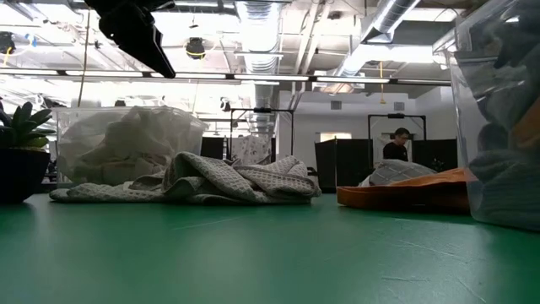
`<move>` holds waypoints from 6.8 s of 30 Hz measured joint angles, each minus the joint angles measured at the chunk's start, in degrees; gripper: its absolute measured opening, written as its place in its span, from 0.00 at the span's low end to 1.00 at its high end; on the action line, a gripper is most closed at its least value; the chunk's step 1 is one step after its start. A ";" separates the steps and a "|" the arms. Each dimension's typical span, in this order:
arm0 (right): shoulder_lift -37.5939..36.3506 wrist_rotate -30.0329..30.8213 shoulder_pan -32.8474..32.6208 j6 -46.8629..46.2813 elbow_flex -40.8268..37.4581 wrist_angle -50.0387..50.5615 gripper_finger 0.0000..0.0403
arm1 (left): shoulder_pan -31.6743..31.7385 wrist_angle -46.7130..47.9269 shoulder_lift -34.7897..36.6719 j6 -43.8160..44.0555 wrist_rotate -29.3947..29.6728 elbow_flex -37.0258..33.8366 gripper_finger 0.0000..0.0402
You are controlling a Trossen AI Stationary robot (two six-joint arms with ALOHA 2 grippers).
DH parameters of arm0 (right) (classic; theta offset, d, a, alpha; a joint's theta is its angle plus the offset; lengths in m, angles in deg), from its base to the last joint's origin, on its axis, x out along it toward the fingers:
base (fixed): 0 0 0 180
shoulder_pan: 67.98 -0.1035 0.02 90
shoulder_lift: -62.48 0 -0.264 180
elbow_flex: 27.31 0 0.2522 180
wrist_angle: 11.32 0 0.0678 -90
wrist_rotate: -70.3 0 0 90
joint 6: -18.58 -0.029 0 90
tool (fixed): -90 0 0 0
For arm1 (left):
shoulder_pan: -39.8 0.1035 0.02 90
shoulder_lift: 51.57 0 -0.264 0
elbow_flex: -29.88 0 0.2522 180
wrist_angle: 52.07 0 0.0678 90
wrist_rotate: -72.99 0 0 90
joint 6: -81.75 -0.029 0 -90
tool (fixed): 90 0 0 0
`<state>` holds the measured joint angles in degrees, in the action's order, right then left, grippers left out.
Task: Sort towels by color in basket
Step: Put the dark gray towel into the bottom transparent bin, then put the orange towel into the bottom transparent bin
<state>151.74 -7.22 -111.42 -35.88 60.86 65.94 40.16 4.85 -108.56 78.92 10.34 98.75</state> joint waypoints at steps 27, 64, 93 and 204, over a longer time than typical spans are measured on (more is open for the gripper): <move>-2.22 -9.24 3.05 -2.55 3.28 3.48 0.42 | -0.01 -0.05 0.00 -1.86 0.00 0.00 0.49; -3.86 19.56 4.26 -12.77 11.03 26.06 0.21 | 0.01 0.20 0.00 0.32 0.02 0.00 0.49; -1.34 -8.80 40.99 34.54 -9.99 -19.84 0.64 | -0.02 -0.53 0.00 0.09 0.02 0.00 0.49; -7.82 1.26 -9.18 -28.49 16.16 20.29 0.04 | 0.01 -0.07 -0.02 2.76 0.04 0.00 0.49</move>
<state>143.92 -5.96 -120.60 -64.38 77.02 86.23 40.16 4.78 -108.58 81.68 10.38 98.75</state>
